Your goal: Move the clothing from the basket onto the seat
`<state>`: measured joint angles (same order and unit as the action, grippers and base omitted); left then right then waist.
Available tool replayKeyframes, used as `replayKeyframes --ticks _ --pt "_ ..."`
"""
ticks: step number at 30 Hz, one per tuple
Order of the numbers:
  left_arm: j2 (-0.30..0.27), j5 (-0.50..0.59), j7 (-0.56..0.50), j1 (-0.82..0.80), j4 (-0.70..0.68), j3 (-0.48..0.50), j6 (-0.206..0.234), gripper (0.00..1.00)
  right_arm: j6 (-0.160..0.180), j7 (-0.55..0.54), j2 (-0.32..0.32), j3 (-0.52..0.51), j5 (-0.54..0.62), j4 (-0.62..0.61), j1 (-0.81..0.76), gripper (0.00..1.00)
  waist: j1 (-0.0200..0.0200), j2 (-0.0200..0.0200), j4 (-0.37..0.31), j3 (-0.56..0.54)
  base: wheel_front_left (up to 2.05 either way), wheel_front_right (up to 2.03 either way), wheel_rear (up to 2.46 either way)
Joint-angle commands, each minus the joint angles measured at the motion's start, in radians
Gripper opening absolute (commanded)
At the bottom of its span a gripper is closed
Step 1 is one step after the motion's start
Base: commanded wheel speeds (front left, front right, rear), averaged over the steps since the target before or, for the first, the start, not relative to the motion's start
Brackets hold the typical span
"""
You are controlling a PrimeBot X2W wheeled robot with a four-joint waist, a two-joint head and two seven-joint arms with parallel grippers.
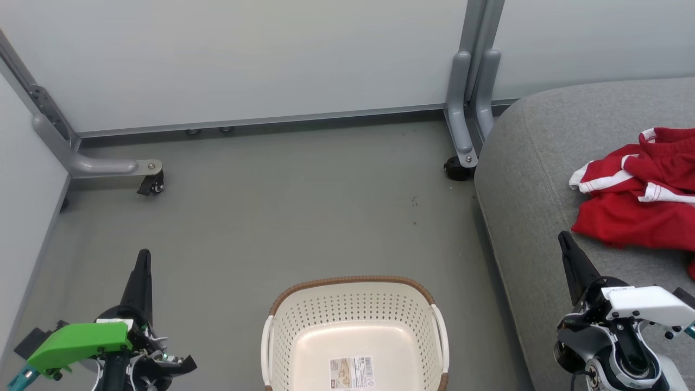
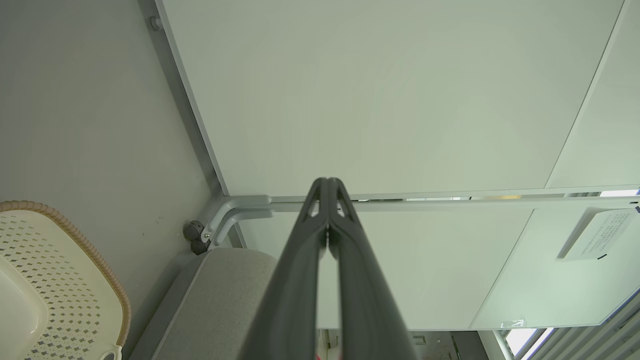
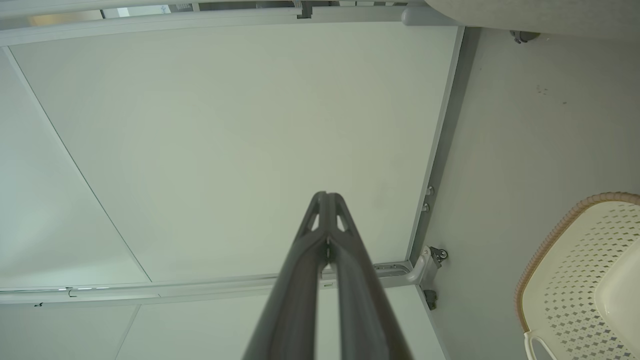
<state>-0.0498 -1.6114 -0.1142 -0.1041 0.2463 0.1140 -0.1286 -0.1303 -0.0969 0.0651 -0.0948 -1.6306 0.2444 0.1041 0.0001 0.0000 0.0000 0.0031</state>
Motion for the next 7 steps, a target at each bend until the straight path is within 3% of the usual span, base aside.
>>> replayKeyframes --ticks 1,7 --pt "-0.001 -0.003 -0.003 -0.01 -0.002 0.002 -0.004 0.0 -0.001 -0.006 -0.003 -0.004 0.005 0.002 0.007 0.0 -0.0001 0.0 0.0 0.0 0.0 0.0 0.0" --pt "-0.001 -0.003 -0.003 -0.01 -0.002 0.002 -0.005 0.0 -0.001 -0.007 -0.003 -0.005 0.006 0.002 0.007 0.0 -0.0001 0.0 0.0 0.0 0.0 0.0 0.0"
